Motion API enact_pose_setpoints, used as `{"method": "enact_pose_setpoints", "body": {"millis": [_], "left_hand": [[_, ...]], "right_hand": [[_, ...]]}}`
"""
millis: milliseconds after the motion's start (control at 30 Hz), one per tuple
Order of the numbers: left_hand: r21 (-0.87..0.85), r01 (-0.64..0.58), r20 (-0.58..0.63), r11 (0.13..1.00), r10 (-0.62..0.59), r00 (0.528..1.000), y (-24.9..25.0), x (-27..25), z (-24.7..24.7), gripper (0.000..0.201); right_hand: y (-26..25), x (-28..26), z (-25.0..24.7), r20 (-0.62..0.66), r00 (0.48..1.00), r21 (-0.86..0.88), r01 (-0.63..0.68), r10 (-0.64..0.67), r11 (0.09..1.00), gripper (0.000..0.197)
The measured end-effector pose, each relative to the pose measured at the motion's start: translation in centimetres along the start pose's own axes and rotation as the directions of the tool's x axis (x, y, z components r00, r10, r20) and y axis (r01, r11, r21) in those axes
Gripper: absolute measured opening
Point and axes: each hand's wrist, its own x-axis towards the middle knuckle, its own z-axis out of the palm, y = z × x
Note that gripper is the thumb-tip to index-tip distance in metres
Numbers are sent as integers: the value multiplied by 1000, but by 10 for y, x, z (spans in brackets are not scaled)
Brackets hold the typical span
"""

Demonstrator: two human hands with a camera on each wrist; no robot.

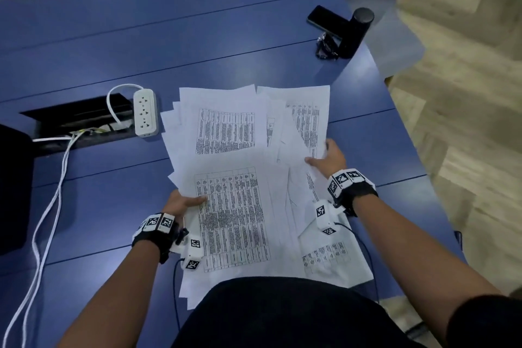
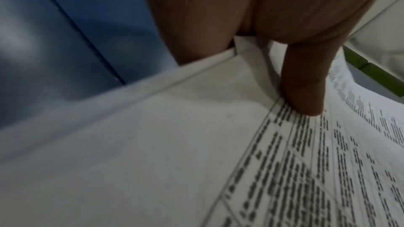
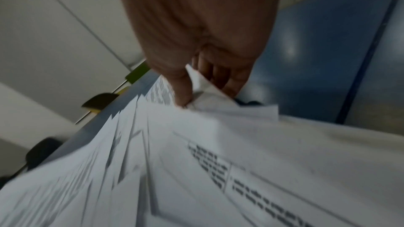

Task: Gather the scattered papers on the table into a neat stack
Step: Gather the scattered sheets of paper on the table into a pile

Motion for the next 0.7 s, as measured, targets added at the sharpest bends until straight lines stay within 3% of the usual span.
{"method": "enact_pose_setpoints", "body": {"millis": [100, 167, 233, 300, 400, 433, 500, 567, 633, 700], "left_hand": [[50, -29, -4, 998, 30, 1000, 0, 0, -2, 66], [66, -31, -11, 997, 31, 999, 18, -20, 11, 51], [36, -46, -74, 998, 49, 996, 21, -27, 19, 28], [9, -46, -142, 999, 47, 989, 18, -30, 23, 15], [17, -15, -167, 1000, 18, 986, 8, -29, 15, 39], [14, -13, -146, 1000, 15, 989, 7, -30, 13, 38], [-3, 18, -118, 1000, -18, 993, 9, -35, 11, 17], [35, 18, -84, 999, -15, 996, 14, -39, 11, 4], [24, 10, -20, 1000, -9, 1000, 15, -36, 7, 9], [15, 5, -27, 1000, -4, 1000, 13, -29, 4, 27]], "right_hand": [[11, -2, -24, -208, 974, 3, -93, 91, 996, 43], [27, -6, -31, -232, 968, -120, -122, 91, 985, 32], [40, -18, -21, -159, 986, -215, -79, 45, 973, 27], [47, -35, -6, -45, 999, -241, -18, 7, 970, 35], [43, -52, 3, 8, 999, -172, 36, -35, 984, 47], [40, -53, 0, 6, 1000, -126, 14, -14, 992, 49], [35, -51, -7, 51, 997, -8, -55, 55, 998, 46], [33, -48, -8, 201, 976, 157, -119, 87, 980, 45], [36, -43, -5, 237, 969, 213, -123, 71, 969, 62], [35, -42, 0, 189, 981, 201, -76, 37, 977, 59]]}}
